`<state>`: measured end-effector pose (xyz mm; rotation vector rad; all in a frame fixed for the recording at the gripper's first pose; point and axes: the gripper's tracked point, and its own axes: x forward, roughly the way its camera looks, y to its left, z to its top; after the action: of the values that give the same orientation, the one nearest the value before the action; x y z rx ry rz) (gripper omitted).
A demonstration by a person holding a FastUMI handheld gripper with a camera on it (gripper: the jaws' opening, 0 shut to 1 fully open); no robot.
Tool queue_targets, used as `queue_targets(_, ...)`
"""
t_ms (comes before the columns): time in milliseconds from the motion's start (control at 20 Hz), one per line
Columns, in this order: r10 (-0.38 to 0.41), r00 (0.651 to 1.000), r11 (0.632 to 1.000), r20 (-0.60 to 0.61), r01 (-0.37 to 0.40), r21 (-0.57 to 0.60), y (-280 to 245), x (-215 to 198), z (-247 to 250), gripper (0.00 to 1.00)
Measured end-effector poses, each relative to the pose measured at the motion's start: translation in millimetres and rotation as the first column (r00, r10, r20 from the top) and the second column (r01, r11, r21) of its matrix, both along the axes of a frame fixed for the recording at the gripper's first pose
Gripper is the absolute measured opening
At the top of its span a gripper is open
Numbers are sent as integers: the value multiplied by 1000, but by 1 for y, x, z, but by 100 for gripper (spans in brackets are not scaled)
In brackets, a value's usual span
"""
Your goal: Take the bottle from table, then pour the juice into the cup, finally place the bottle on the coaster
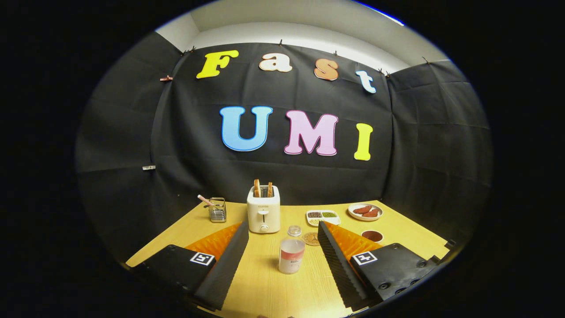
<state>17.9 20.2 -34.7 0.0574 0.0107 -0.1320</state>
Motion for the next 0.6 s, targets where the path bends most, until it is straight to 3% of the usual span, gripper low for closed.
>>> queue_targets(600,-90,995,996,-45,91,21,-11,51,-41,97)
